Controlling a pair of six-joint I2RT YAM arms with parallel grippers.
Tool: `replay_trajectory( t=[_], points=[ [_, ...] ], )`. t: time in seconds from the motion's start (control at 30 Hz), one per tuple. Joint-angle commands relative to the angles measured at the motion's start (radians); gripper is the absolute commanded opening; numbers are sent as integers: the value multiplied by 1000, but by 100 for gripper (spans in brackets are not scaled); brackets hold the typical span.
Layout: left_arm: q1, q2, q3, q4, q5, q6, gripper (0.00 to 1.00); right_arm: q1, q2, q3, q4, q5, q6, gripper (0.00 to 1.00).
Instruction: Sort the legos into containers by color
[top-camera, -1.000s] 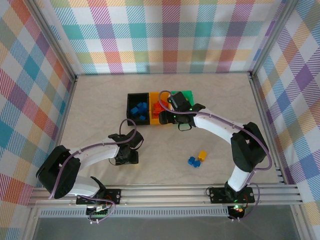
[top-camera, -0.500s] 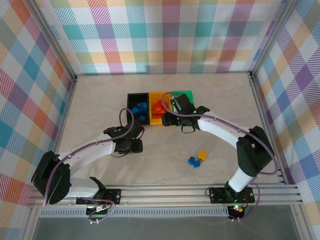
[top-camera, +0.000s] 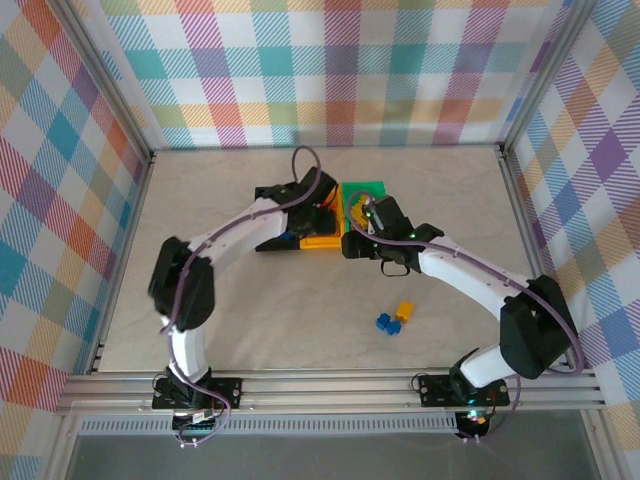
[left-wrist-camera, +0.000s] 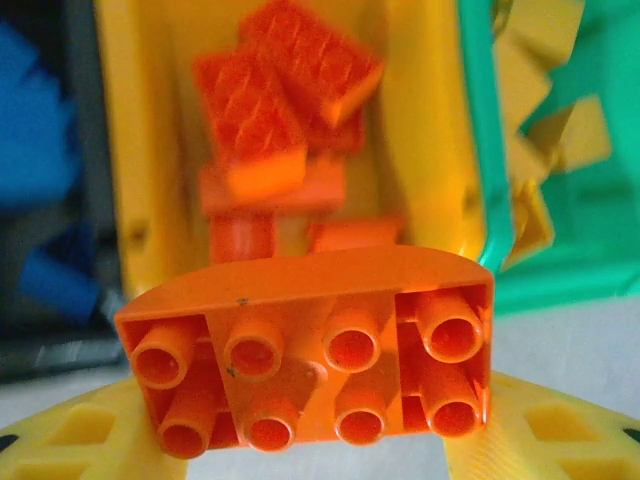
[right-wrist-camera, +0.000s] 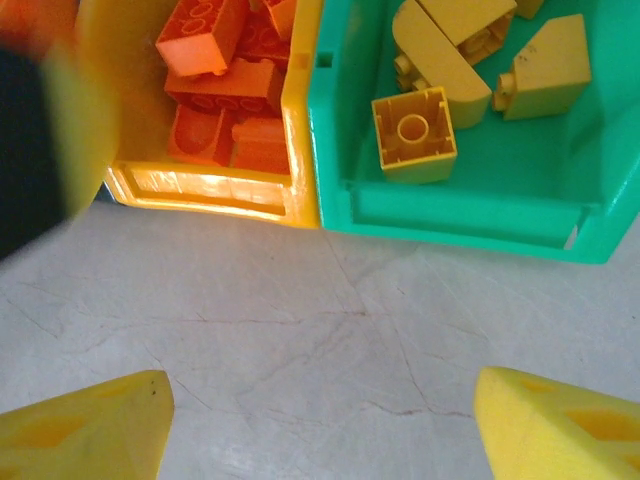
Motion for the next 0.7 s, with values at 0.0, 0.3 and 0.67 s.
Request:
replay_trajectory(
  t=[0.0, 0.3, 0.67],
  points=[
    [30, 113, 176, -84, -36, 54, 43, -9, -47, -28, -26, 14, 5, 79],
    [55, 368, 531, -233, -43, 58, 58, -13, -122, -74, -78, 8, -1, 81],
    [-18, 202, 517, -190, 30, 62, 100, -12, -173, -110, -260, -78, -1, 76]
  ],
)
